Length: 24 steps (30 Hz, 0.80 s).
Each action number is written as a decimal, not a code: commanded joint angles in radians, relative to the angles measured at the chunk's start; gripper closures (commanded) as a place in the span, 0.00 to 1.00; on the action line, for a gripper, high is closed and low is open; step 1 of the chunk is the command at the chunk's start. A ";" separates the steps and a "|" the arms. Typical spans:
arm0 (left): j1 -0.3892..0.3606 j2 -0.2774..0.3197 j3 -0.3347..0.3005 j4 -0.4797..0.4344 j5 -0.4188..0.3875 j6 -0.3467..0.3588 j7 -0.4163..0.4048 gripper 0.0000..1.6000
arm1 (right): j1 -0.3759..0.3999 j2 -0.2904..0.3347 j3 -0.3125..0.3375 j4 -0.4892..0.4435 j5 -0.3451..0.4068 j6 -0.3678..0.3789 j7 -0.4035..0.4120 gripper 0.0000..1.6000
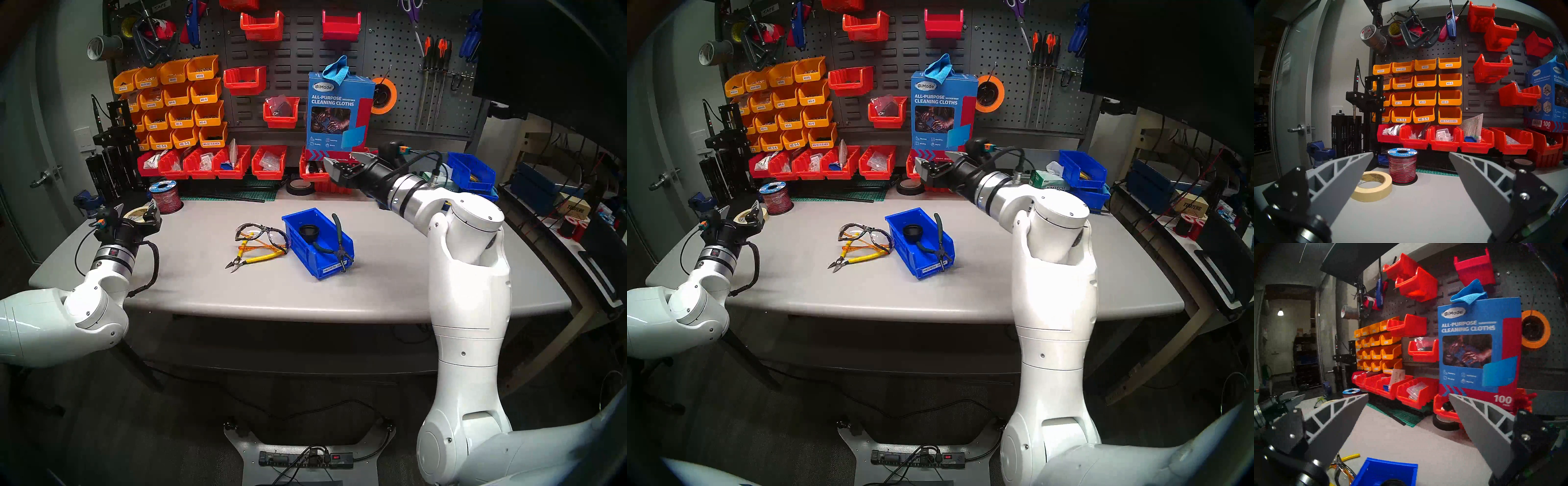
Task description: Take out tools from the storage box
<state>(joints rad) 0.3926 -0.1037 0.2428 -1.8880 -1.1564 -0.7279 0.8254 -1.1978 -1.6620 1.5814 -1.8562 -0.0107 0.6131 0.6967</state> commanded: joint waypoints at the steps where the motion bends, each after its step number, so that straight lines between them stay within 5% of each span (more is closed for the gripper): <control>1: -0.012 0.002 -0.008 0.002 0.024 -0.011 0.009 0.00 | 0.069 -0.072 -0.138 -0.005 -0.102 0.089 -0.091 0.00; 11: -0.016 0.002 0.004 0.000 0.065 -0.022 0.042 0.00 | 0.021 -0.020 -0.207 -0.081 -0.302 0.231 -0.263 0.00; 24: -0.029 0.003 0.021 -0.003 0.081 -0.026 0.059 0.00 | -0.005 0.038 -0.212 -0.158 -0.357 0.347 -0.248 0.00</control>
<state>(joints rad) 0.3864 -0.1022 0.2633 -1.8929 -1.0872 -0.7485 0.8861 -1.1939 -1.6557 1.3686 -1.9535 -0.3454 0.9382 0.4410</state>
